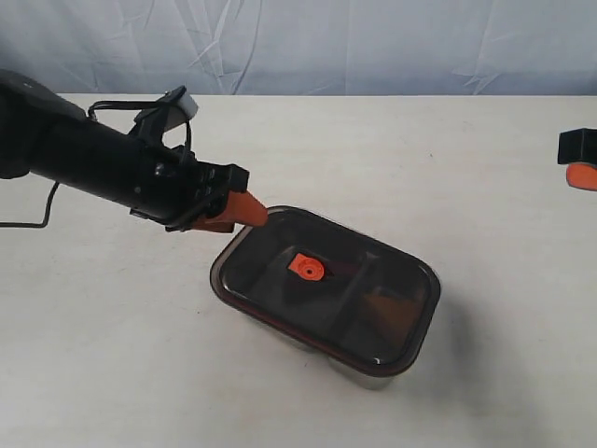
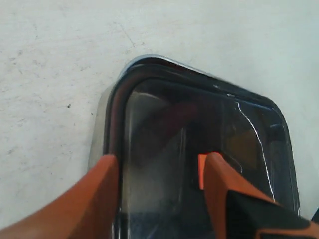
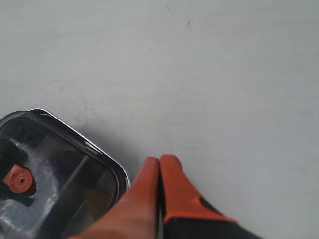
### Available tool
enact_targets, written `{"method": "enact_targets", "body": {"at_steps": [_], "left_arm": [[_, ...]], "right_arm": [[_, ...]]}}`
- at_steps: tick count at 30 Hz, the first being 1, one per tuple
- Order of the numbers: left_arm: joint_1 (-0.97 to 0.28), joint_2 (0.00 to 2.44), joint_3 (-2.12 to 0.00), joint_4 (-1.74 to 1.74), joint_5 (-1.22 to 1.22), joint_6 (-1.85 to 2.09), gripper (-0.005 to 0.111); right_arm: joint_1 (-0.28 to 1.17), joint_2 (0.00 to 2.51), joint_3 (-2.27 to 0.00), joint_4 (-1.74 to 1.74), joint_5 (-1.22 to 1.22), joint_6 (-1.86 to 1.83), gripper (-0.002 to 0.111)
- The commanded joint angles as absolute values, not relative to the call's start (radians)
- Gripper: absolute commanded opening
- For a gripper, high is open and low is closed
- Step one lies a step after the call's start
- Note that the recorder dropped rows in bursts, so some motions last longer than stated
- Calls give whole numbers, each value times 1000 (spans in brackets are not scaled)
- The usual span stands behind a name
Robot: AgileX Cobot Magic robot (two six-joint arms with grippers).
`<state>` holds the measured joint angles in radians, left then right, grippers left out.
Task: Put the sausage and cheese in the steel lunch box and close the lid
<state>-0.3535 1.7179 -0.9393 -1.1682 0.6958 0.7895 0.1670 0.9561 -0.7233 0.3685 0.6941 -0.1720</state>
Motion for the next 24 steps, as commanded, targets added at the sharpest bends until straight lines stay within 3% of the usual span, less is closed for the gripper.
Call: {"method": "enact_targets", "body": {"at_steps": [1, 5, 12, 24], "left_arm": [[-323, 1691, -947, -1049, 752, 687, 40], [-281, 1628, -947, -817, 738, 557, 0], [-255, 1501, -947, -568, 850, 394, 0], [-391, 1502, -908, -408, 877, 225, 0]], "right_arm": [[171, 958, -719, 365, 691, -184, 0], [171, 958, -719, 365, 691, -184, 0], [171, 958, -719, 365, 689, -184, 0], [171, 958, -719, 367, 693, -185, 0]]}}
